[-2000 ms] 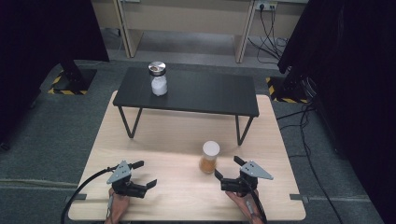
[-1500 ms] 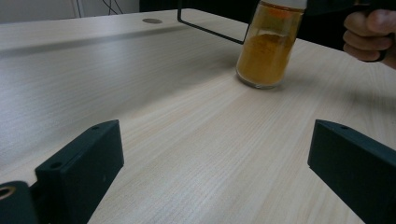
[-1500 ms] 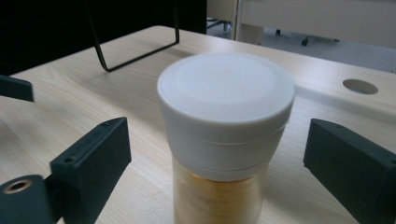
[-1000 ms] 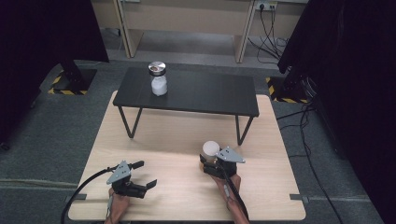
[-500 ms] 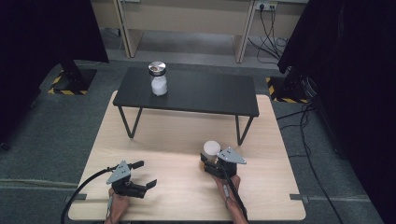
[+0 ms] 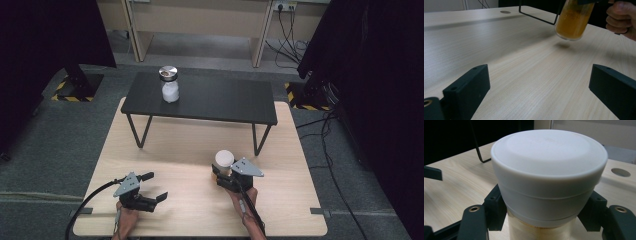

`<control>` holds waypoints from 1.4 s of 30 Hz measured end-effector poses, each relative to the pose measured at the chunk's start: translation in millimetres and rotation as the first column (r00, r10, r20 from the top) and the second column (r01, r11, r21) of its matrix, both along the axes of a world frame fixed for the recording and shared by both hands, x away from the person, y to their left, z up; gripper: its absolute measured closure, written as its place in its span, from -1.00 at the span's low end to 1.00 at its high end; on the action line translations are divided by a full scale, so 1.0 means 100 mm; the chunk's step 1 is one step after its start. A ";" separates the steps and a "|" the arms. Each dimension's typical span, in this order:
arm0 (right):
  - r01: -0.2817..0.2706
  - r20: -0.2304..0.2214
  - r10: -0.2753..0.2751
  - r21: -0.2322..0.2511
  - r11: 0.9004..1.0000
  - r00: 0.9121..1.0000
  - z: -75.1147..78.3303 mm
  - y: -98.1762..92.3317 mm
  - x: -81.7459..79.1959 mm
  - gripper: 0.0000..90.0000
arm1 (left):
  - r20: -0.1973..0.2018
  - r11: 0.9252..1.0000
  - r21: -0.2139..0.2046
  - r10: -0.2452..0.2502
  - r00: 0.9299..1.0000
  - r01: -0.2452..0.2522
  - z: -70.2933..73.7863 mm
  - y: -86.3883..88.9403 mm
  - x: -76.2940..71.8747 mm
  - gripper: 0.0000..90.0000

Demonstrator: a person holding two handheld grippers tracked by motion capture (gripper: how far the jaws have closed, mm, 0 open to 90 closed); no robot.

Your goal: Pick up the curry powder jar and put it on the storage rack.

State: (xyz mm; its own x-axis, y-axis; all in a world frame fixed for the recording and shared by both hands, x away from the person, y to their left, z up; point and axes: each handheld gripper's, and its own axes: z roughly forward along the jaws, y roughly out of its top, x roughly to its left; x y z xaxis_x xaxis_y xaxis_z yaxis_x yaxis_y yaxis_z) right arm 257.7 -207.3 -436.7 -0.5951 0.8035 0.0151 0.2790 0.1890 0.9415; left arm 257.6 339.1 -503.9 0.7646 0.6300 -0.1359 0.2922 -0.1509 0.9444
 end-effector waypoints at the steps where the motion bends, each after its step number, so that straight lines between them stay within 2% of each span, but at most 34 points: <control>1: -0.006 0.003 0.006 0.002 1.000 1.000 0.03 0.00 0.00 -0.23 | 0.000 1.000 0.000 0.000 1.000 0.000 0.00 0.00 0.00 -0.95; 8: -0.057 0.023 0.057 0.002 0.998 0.998 0.29 0.04 0.00 -0.23 | -0.001 1.000 -0.001 0.000 1.000 0.000 0.00 0.00 0.00 -0.95; 17: -0.104 0.045 0.104 0.007 0.995 0.994 0.66 0.12 0.13 -0.22 | -0.001 1.000 -0.005 -0.001 1.000 0.001 -0.01 0.01 0.00 -0.95; 21: -0.133 0.061 0.134 -0.009 0.991 0.989 0.87 0.17 0.20 -0.22 | -0.003 1.000 -0.008 -0.001 1.000 0.001 -0.01 0.01 0.01 -0.95; 26: -0.153 0.079 0.153 0.002 0.988 0.985 1.15 0.23 0.30 -0.22 | -0.005 1.000 -0.013 0.001 1.000 -0.001 -0.01 0.01 0.00 -0.95; 31: -0.154 0.103 0.153 0.009 0.988 0.983 1.45 0.30 0.43 -0.22 | -0.006 1.000 -0.013 0.001 1.000 -0.001 -0.01 0.02 0.00 -0.95; 36: -0.137 0.122 0.137 -0.007 0.991 0.983 1.75 0.39 0.58 -0.22 | -0.007 1.000 -0.014 0.001 1.000 -0.001 -0.01 0.02 0.01 -0.95; 39: -0.113 0.129 0.111 0.003 0.994 0.985 1.90 0.43 0.72 -0.22 | -0.008 1.000 -0.014 0.001 1.000 -0.001 -0.01 0.02 0.01 -0.95; 42: -0.088 0.126 0.086 0.005 0.996 0.988 1.99 0.46 0.83 -0.22 | -0.009 1.000 -0.013 0.000 1.000 -0.001 -0.01 0.02 0.01 -0.95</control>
State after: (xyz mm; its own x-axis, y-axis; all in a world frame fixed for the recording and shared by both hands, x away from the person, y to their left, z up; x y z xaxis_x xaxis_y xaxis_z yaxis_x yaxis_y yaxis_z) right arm 341.1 -160.8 -237.5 -0.6603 0.7489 -0.0560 0.1415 0.1973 0.9701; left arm 258.5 340.7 -504.7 0.7630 0.6285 -0.1509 0.3006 -0.1384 0.9437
